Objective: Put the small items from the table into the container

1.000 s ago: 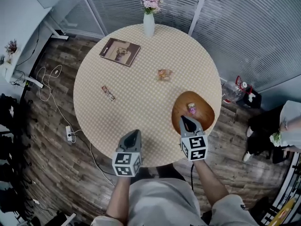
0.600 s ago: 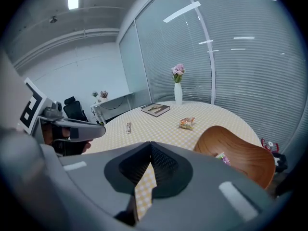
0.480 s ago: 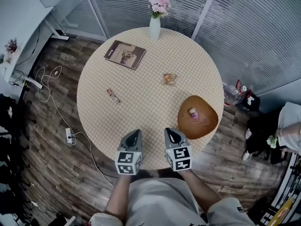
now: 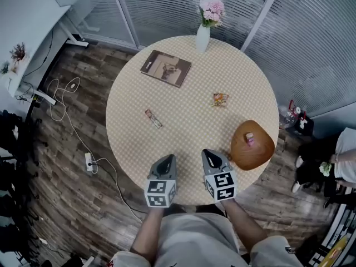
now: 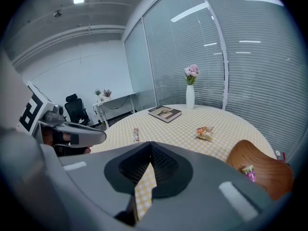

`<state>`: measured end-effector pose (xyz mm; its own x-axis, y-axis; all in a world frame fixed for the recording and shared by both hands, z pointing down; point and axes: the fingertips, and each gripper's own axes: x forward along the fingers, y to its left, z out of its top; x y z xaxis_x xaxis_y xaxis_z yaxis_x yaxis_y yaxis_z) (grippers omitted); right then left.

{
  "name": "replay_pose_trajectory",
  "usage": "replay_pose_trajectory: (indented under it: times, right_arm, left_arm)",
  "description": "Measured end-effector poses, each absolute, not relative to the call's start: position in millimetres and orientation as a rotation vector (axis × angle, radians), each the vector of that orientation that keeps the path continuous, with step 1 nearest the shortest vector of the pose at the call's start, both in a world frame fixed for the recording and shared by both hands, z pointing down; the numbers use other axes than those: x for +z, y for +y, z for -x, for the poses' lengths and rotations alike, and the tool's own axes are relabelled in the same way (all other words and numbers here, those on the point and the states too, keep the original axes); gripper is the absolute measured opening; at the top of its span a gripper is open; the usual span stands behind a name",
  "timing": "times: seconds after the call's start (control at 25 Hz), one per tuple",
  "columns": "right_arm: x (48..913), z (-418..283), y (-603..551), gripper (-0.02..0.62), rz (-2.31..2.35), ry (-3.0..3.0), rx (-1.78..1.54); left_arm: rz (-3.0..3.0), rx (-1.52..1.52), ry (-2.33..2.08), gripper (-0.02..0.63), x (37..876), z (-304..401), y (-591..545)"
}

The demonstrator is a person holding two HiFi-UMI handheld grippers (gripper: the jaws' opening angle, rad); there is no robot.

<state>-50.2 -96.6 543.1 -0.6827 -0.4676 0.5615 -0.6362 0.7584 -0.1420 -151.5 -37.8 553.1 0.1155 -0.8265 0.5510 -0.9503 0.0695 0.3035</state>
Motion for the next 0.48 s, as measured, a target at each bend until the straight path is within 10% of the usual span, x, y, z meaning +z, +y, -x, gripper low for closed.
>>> replay_pose_trajectory:
  times: [0.48]
  right_arm:
    - [601.5,212.7,-113.1,0.037,-0.511,-2.395,0.357]
  left_arm:
    - [-1.681,0.226,-1.799,0.006,554.0,267.9,-13.8]
